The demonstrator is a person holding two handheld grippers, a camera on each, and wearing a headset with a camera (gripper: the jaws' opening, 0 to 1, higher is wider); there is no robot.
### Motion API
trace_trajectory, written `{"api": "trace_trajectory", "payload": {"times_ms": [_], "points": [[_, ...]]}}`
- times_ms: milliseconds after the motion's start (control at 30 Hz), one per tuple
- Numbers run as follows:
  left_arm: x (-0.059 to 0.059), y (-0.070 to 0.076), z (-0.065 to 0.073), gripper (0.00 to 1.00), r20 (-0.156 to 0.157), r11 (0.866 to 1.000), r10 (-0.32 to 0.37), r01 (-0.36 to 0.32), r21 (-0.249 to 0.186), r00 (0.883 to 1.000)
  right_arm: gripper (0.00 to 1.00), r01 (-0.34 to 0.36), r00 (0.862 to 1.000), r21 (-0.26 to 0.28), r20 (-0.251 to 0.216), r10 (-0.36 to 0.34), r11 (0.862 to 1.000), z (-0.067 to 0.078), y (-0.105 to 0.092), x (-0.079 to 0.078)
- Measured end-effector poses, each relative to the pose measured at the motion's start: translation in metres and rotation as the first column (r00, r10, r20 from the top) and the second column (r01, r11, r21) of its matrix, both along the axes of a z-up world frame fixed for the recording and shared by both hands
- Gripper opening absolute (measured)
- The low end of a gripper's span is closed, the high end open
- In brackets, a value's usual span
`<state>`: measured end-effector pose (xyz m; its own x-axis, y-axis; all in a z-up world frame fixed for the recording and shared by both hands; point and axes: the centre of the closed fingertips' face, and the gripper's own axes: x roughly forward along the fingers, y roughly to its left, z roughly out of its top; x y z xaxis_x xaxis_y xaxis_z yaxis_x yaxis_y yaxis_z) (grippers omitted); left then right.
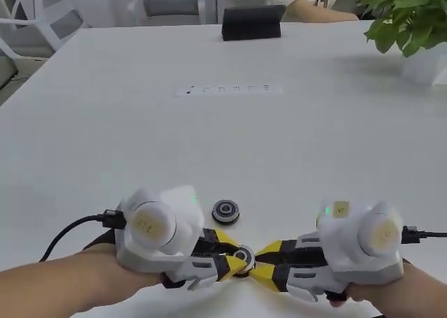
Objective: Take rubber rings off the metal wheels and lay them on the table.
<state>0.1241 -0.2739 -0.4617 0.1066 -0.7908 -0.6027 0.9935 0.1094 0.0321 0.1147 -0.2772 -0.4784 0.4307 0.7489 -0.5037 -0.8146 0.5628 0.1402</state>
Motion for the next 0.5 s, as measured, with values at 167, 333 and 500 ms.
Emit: {"api": "trace_trajectory", "payload": {"times_ms": [167,333,500], "points": [[0.0,-0.0004,0.0,0.07,-0.002,1.0,0.001,-0.001,-0.001,1.0,0.0,0.018,0.999,0.038,-0.044,-0.017,0.999,-0.0016,-0.0033,0.0019],[0.0004,-0.0007,-0.0002,0.07,-0.002,1.0,0.001,-0.001,-0.001,1.0,0.0,0.02,0.998,0.035,-0.056,-0.018,0.999,-0.0014,-0.003,0.0018],[0.0005,-0.0008,-0.0003,0.07,0.001,1.0,-0.003,0.003,0.001,1.0,0.0,0.084,0.99,0.085,-0.124,-0.074,0.993,-0.002,-0.0047,0.0044]]}}
